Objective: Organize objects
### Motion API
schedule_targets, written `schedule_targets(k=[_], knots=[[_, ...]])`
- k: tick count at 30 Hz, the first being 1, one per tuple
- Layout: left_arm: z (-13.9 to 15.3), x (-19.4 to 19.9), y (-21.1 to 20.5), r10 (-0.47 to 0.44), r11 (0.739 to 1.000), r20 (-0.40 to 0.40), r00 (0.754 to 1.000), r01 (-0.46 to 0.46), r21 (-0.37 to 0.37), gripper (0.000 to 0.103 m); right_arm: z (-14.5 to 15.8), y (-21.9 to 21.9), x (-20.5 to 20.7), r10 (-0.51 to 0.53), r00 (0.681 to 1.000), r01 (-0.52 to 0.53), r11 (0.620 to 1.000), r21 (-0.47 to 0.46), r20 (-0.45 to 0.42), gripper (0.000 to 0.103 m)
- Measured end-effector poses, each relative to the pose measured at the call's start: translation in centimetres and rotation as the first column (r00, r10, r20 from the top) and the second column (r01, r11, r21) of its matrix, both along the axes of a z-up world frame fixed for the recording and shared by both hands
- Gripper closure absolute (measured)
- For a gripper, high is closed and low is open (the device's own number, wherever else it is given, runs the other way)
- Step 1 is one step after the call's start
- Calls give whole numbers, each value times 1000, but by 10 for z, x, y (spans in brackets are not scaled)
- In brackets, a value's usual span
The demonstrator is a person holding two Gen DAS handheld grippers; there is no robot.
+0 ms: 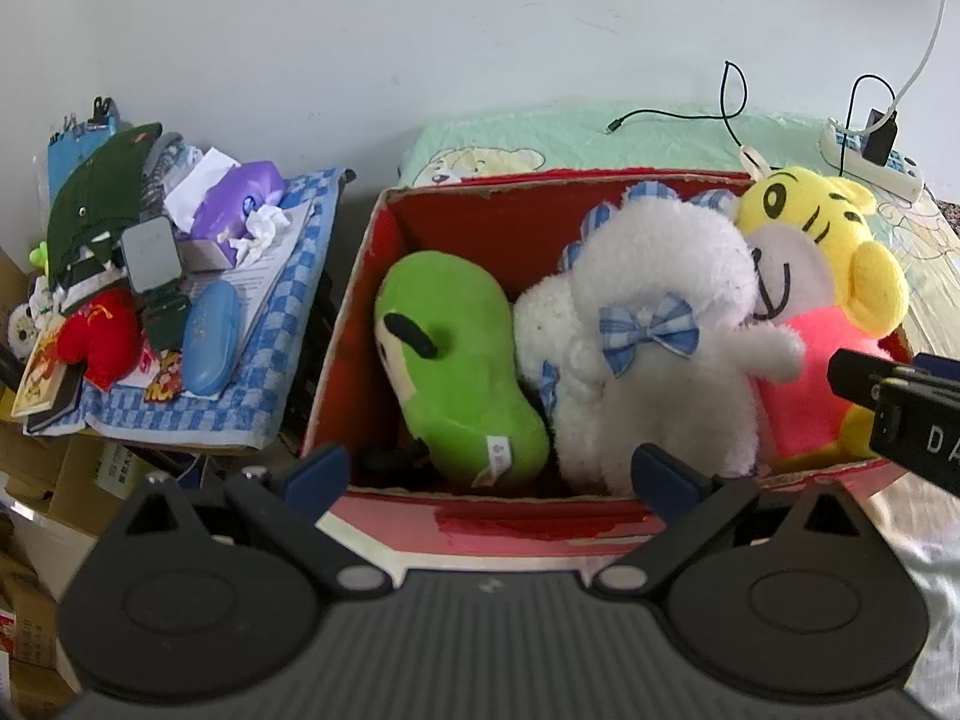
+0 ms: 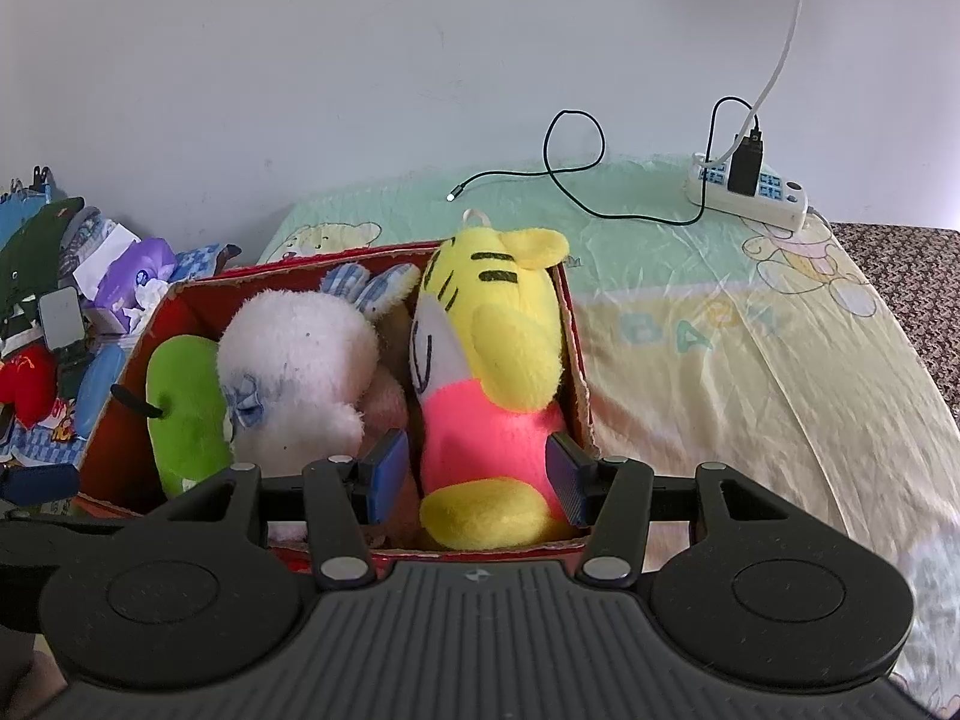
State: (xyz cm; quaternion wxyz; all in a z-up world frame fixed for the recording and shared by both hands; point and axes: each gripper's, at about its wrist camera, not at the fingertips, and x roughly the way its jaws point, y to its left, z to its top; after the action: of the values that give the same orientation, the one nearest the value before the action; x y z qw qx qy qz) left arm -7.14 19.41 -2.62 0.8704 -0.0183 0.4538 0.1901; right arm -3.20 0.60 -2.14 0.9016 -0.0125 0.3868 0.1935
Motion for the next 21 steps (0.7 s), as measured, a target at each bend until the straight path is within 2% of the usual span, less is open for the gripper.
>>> schedule_targets(k=[21], knots=[[0, -1, -3, -9, 1000, 8, 1000, 8, 10, 2, 1, -2, 0, -2, 1000, 2, 1000, 1, 1, 49]])
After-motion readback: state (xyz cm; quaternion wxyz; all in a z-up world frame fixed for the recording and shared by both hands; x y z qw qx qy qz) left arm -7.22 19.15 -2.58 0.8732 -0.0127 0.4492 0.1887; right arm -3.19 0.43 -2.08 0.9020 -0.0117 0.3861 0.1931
